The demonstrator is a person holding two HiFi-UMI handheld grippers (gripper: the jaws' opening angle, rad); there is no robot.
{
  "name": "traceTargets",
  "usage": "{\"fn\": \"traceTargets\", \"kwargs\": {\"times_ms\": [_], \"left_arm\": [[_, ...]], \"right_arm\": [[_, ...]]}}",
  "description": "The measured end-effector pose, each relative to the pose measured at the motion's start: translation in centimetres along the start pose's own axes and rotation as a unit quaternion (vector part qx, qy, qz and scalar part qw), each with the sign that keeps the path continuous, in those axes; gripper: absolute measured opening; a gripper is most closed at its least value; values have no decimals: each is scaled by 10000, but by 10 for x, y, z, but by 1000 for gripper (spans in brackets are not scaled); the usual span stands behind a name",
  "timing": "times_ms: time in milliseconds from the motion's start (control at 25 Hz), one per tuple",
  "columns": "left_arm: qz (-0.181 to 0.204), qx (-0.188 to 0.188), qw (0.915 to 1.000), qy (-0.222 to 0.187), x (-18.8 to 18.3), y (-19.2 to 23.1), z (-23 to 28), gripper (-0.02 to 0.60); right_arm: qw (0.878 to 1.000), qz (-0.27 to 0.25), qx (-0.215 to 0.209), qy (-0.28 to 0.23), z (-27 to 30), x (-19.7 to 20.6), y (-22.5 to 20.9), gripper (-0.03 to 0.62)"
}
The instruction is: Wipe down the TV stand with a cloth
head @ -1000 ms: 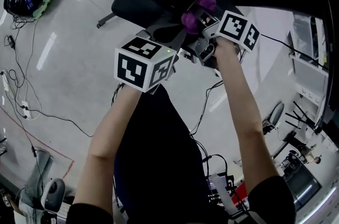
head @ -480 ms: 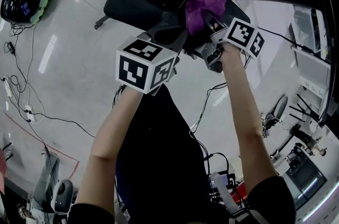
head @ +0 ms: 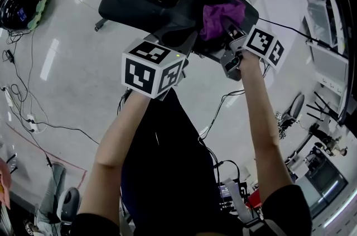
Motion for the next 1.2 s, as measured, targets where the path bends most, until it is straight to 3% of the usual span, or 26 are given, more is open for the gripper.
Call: {"fn": "traceTargets", "kwargs": {"times_ms": [960, 1200], "left_arm": [[31, 160, 9996, 249, 15, -31, 33, 6], [-17, 55, 9997, 225, 15, -27, 29, 6]], "right_arm": [[9951, 157, 811, -543, -65, -31, -97, 98], [9912, 110, 1113, -703, -78, -29, -95, 98]]}}
Point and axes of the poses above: the fingertips, and each gripper's own axes: z forward along the fingers, y to its left, x out of its underside, the point moved 9 cm from there along -z, backward along the fingers, and after that the axes turned 9 degrees about z, right-handed, at the moved point
